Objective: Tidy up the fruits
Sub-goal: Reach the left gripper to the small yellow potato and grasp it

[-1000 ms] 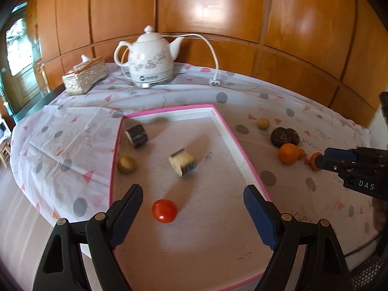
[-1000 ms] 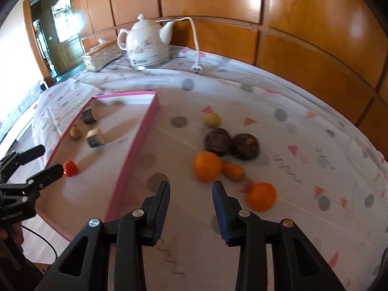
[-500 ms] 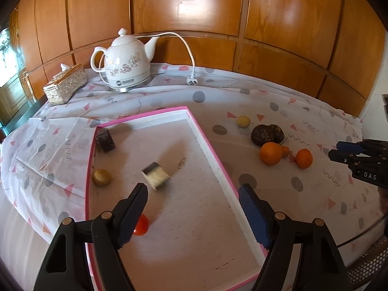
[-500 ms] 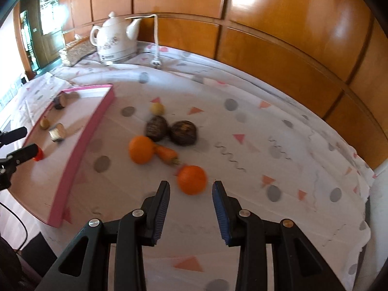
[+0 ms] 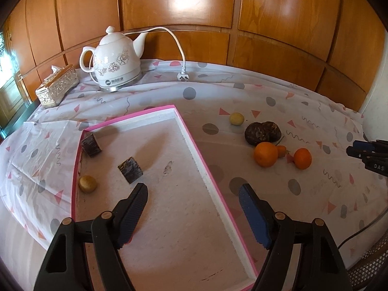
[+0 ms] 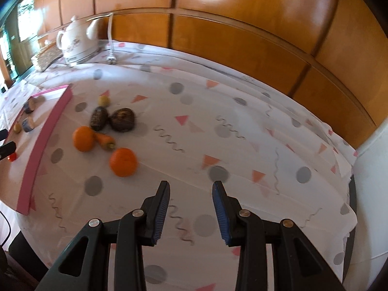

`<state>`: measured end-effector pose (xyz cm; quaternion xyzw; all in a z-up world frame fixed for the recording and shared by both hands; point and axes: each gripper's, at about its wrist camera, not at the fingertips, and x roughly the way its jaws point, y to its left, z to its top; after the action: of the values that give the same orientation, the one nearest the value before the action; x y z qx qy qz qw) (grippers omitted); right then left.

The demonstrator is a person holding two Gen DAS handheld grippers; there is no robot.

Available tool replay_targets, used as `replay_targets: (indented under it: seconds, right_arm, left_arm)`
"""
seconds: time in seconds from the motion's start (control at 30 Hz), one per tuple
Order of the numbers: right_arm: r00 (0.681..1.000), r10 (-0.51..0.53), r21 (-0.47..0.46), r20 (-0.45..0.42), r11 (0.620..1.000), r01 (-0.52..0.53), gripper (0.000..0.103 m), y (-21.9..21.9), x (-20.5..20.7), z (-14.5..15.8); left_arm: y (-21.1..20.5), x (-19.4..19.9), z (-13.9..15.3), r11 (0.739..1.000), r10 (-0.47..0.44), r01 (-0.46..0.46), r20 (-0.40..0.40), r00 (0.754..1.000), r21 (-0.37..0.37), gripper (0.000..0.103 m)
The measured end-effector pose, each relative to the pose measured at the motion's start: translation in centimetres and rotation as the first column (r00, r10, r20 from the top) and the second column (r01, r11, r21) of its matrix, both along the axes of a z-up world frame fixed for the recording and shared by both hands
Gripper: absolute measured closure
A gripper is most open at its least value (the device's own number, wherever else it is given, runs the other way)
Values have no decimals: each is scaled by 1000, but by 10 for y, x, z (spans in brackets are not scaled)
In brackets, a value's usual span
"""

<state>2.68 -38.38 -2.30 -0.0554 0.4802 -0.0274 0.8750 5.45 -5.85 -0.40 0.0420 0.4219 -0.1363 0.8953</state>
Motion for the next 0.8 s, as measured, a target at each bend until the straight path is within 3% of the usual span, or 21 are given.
replay_targets:
  seconds: [0.23,0.43,0.63,0.8]
  right_arm:
    - [995,-98,-4,-19,995,98,66,-41,-3,-4]
    - [970,-239,19,-47,970,241,66,-81,-7,-16]
    - [926,-362,29,-109,930,367,66,-114,-6,-28]
    - [867,-479,54,-139,870,490,66,-144,-14,-31]
  left_arm:
    - [-14,13,1,1000,-20,20,-10,1000,-4,25]
    - [-24,30,3,1000,-24,24,-20,1000,-3,31]
    - [-34,48,1,1000,-29,29,-40,999,-6,37]
    - [-48,64,-3,999,-48,47,-63,997,-14,43]
